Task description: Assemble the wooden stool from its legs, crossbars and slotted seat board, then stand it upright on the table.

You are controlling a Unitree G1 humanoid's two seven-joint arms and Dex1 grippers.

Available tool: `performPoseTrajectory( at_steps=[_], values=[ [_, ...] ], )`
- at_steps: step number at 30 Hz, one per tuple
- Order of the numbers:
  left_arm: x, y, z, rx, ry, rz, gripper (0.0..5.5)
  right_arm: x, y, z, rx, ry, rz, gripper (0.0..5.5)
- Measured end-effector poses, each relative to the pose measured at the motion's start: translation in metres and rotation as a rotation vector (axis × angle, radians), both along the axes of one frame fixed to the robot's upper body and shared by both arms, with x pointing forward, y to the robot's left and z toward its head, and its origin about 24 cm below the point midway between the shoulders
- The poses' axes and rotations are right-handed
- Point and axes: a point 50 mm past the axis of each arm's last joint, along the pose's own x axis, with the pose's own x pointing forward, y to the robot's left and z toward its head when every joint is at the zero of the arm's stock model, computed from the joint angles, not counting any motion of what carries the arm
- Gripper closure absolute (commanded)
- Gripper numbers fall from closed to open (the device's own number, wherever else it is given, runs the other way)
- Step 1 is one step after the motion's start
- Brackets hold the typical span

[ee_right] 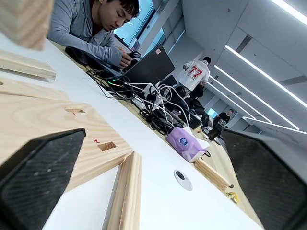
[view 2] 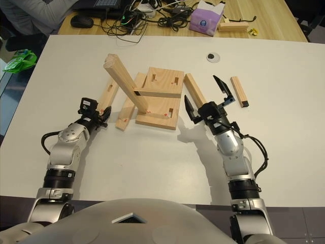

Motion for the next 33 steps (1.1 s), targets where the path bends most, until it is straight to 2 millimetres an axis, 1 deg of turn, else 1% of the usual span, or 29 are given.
performPoseTrajectory(
  at_steps=[3,5,7,9,12,13,17,18,19,20,21,22,25,26,27,28,29,32,33],
  values=[
    [0.011,0.001,0.007,-0.008,-0.055,0.029,3.44,0.005,0.004,0.009,-0.011,-0.042,0.012,0.10],
    [0.024,0.002,0.022,-0.025,-0.155,0.065,3.44,0.008,0.004,0.013,-0.006,-0.068,0.009,0.10],
    [0.033,0.005,0.036,-0.038,-0.239,0.097,3.44,0.009,0.004,0.016,-0.002,-0.083,-0.001,0.10],
    [0.038,0.010,0.045,-0.044,-0.302,0.131,3.44,0.011,0.001,0.019,0.003,-0.103,-0.020,0.10],
    [0.044,0.012,0.059,-0.062,-0.394,0.149,3.44,0.013,-0.003,0.021,0.011,-0.117,-0.051,0.10],
    [0.047,0.014,0.068,-0.072,-0.446,0.159,3.44,0.015,-0.007,0.023,0.014,-0.124,-0.073,0.10],
    [0.051,0.022,0.091,-0.097,-0.571,0.198,3.44,0.023,-0.024,0.035,0.050,-0.159,-0.154,0.10],
    [0.052,0.025,0.101,-0.101,-0.615,0.202,3.44,0.025,-0.030,0.038,0.058,-0.160,-0.178,0.10],
    [0.055,0.029,0.118,-0.092,-0.691,0.200,3.44,0.029,-0.037,0.043,0.069,-0.162,-0.210,0.10],
    [0.056,0.030,0.128,-0.087,-0.733,0.193,3.44,0.031,-0.041,0.047,0.078,-0.167,-0.225,0.10],
    [0.058,0.032,0.141,-0.074,-0.784,0.181,3.44,0.035,-0.047,0.053,0.103,-0.173,-0.249,0.10],
    [0.060,0.031,0.156,-0.064,-0.845,0.163,3.44,0.038,-0.053,0.064,0.147,-0.186,-0.273,0.10],
    [0.060,0.028,0.180,-0.025,-0.943,0.113,3.44,0.046,-0.060,0.102,0.262,-0.220,-0.245,0.10],
    [0.058,0.025,0.190,-0.005,-0.990,0.086,3.44,0.047,-0.060,0.117,0.304,-0.213,-0.200,0.10],
    [0.056,0.021,0.196,0.009,-1.025,0.059,3.44,0.048,-0.057,0.128,0.342,-0.204,-0.153,0.10],
    [0.054,0.016,0.199,0.023,-1.051,0.034,3.44,0.047,-0.054,0.133,0.392,-0.172,-0.108,0.10],
    [0.052,0.011,0.203,0.042,-1.080,-0.002,3.44,0.046,-0.048,0.142,0.478,-0.127,-0.041,0.10],
    [0.047,-0.002,0.211,0.082,-1.144,-0.092,3.44,0.041,-0.035,0.167,0.657,-0.069,0.125,0.10],
    [0.045,-0.008,0.214,0.104,-1.165,-0.133,3.44,0.037,-0.027,0.179,0.728,-0.039,0.216,0.10]
  ],
)
